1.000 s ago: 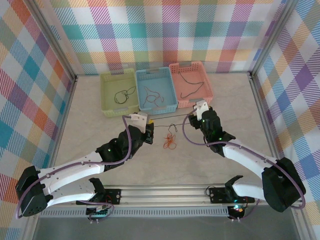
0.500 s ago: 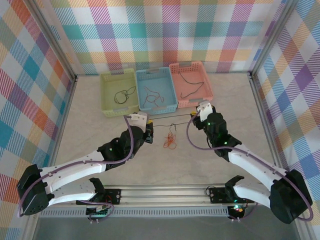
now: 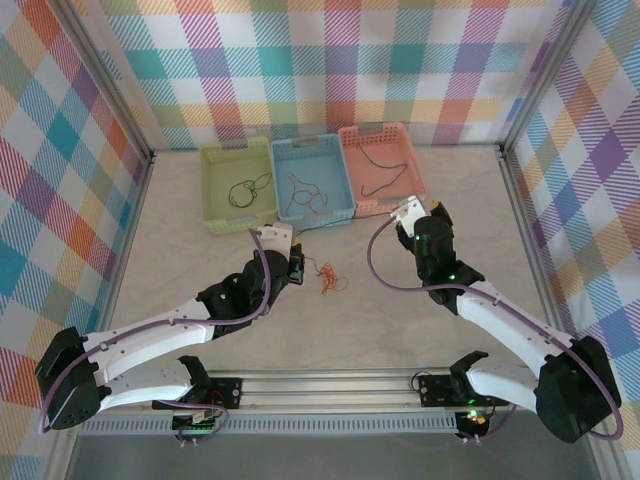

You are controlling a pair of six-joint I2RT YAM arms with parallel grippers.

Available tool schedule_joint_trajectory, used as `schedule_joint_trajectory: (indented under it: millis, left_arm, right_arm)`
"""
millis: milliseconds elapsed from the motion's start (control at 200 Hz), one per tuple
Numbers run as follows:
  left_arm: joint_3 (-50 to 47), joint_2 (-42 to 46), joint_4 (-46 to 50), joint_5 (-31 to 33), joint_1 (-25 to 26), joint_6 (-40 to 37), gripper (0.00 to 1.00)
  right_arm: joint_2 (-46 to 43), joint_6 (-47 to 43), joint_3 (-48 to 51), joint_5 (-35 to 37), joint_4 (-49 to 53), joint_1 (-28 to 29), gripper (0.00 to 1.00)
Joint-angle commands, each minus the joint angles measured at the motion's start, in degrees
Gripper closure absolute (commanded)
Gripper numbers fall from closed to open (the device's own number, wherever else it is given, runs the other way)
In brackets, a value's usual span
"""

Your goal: Untangle the cables

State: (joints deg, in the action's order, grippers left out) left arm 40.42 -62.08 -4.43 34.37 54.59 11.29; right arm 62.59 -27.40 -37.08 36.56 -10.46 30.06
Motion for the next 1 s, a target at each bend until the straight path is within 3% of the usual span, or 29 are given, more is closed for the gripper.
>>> schedule_joint_trajectory:
  millis: [0,140,195,350,580,670,815,1000]
  left_arm:
    - [1.9,0.1,-0.4,-1.4,-0.6,0.1,1.0]
    - [2.1,-0.2,-0.4,-2.1,-0.6,-0.1,1.0]
    - [2.0,-0.1,-0.4,-2.0,-0.6,0.0,1.0]
    - [2.1,0.1,-0.5,-3.3,-0.6,0.5,1.0]
    - [3.9,0.4,1.8,-8.6,-1.2,3.9,1.0]
    - [5.1,0.8,3.4,-10.8,-1.4,4.7,1.0]
    - [7.4,1.4,5.5,-15.7,-1.7,5.7,1.0]
    - [11.4,1.5,9.3,-20.8,-1.7,6.6,1.0]
  right_arm:
    - [-3.9,4.6,-0.3,-10.3,0.3,-0.2,0.4]
    - [-7.0,10.4,-1.2,-19.1,3.9,-0.2,0.56]
    - [-8.0,12.1,-1.8,-19.8,6.1,-0.2,0.57]
    - [-11.7,17.1,-2.2,-26.1,10.4,-0.3,0.4]
    - [-13.1,20.8,3.1,-58.5,5.3,0.1,0.49]
    - [-11.0,19.5,5.1,-67.4,1.2,1.4,0.52]
    - [-6.3,15.0,4.7,-74.3,-1.9,4.6,0.53]
    - [-0.5,8.2,1.8,-75.1,-4.6,8.9,0.48]
